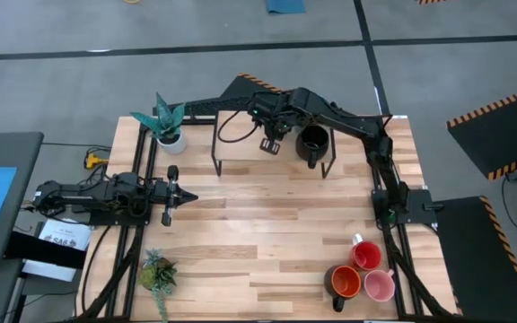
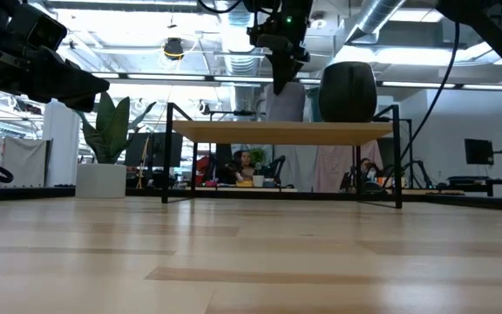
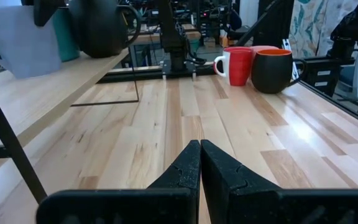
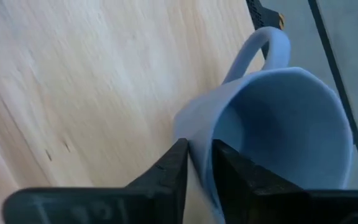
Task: Place coffee mugs
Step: Put the blue mug on the shelf, then put the orange mug on the shelf
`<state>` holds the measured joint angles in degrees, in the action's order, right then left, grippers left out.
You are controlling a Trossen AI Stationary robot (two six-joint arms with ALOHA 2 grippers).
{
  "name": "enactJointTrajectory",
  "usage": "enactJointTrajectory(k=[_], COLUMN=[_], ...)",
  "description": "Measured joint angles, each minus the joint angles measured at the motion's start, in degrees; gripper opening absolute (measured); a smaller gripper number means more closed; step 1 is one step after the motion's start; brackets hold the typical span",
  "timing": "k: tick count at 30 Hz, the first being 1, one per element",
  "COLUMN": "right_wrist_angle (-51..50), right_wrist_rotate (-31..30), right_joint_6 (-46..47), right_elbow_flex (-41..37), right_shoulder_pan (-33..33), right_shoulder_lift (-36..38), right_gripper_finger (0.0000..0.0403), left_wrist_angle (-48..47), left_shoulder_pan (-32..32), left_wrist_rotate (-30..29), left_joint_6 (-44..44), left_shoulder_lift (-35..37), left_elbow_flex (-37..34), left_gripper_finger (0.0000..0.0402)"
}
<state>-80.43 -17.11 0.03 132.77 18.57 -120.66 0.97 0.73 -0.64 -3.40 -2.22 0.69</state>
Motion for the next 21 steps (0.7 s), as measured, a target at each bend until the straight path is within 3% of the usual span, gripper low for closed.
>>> enactJointTrajectory(k=[12,21], right_wrist_angle=[0.1,0.3], right_wrist_rotate=[-1.1,-1.1], right_joint_6=[0.1,0.0], right_elbow_flex=[-0.1,1.5], right_shoulder_pan=[0.3,0.3], right_shoulder_lift=[0.4,1.5], right_gripper_finger=[0.0209,0.024], left_wrist_angle=[0.0,0.0], left_shoulder_pan=[0.0,0.0], left_wrist_rotate=[0.0,0.0], left_joint_6=[0.0,0.0], left_shoulder_lift=[0.0,0.0], left_elbow_flex=[0.0,0.0], left_gripper_finger=[0.0,0.0])
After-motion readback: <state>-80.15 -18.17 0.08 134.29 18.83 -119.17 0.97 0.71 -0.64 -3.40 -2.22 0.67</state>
